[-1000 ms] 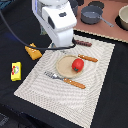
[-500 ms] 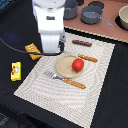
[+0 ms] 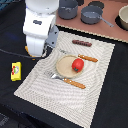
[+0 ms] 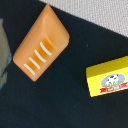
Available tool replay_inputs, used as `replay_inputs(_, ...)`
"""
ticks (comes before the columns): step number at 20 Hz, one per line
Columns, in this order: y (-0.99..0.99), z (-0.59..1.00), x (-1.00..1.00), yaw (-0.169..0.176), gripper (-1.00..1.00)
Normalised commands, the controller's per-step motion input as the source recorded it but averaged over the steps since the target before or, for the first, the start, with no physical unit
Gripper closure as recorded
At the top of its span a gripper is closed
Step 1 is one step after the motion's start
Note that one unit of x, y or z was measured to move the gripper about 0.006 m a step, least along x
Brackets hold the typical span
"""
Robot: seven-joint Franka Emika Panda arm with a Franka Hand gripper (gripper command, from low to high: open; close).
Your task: Interact with the objects in diverse but meaningful ways.
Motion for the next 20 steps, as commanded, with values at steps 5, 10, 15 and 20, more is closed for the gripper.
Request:
replay_inputs(5,0.26,-0.21,-0.98,-0.021,-1.0)
replay_inputs(10,0.13,-0.2,-0.91,-0.062,-1.0)
replay_inputs(15,0.02,-0.09,-0.67,-0.157,-1.0)
replay_inputs(20,0.07,-0.05,-0.58,-0.18,-1.0)
